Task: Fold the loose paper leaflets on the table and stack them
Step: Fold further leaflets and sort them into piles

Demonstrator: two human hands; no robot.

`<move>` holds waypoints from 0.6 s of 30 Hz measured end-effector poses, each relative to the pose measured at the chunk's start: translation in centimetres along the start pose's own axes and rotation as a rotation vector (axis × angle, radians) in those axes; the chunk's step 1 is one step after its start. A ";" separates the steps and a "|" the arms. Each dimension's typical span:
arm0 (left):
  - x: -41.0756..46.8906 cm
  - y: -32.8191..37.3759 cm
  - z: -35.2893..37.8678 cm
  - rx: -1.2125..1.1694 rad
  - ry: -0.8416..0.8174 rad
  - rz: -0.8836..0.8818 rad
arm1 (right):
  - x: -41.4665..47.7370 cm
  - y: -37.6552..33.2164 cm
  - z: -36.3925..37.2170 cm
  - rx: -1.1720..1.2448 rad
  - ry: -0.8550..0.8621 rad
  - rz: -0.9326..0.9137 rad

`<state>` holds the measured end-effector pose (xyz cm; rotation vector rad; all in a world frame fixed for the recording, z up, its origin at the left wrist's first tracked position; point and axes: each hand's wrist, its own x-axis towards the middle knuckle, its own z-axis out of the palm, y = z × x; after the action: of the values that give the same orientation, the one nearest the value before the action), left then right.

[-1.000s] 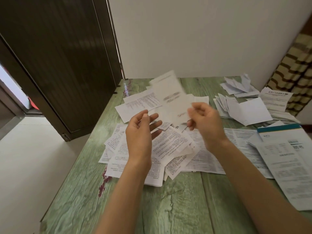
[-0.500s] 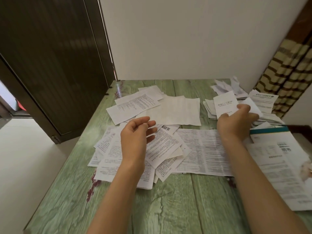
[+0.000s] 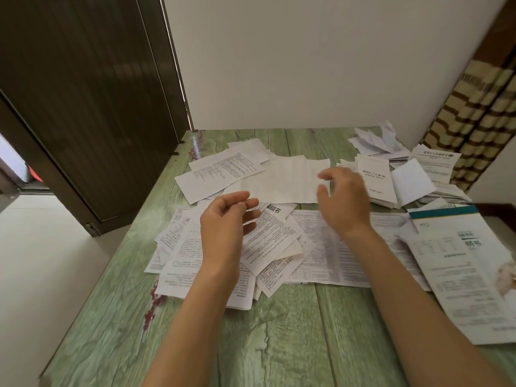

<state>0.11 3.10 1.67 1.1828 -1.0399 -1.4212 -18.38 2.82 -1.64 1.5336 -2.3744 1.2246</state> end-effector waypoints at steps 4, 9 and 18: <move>0.0 0.0 -0.1 0.003 0.001 -0.005 | -0.4 -0.2 1.9 -0.044 -0.445 -0.139; 0.0 0.1 -0.1 0.001 -0.003 -0.009 | 0.2 0.2 2.3 -0.090 -0.518 -0.087; 0.4 0.2 -0.6 -0.004 -0.002 -0.009 | 0.2 0.0 2.4 -0.241 -0.310 -0.268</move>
<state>0.68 2.62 1.70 1.1849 -1.0342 -1.4304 -17.63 1.10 -3.20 1.9909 -2.2739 0.6616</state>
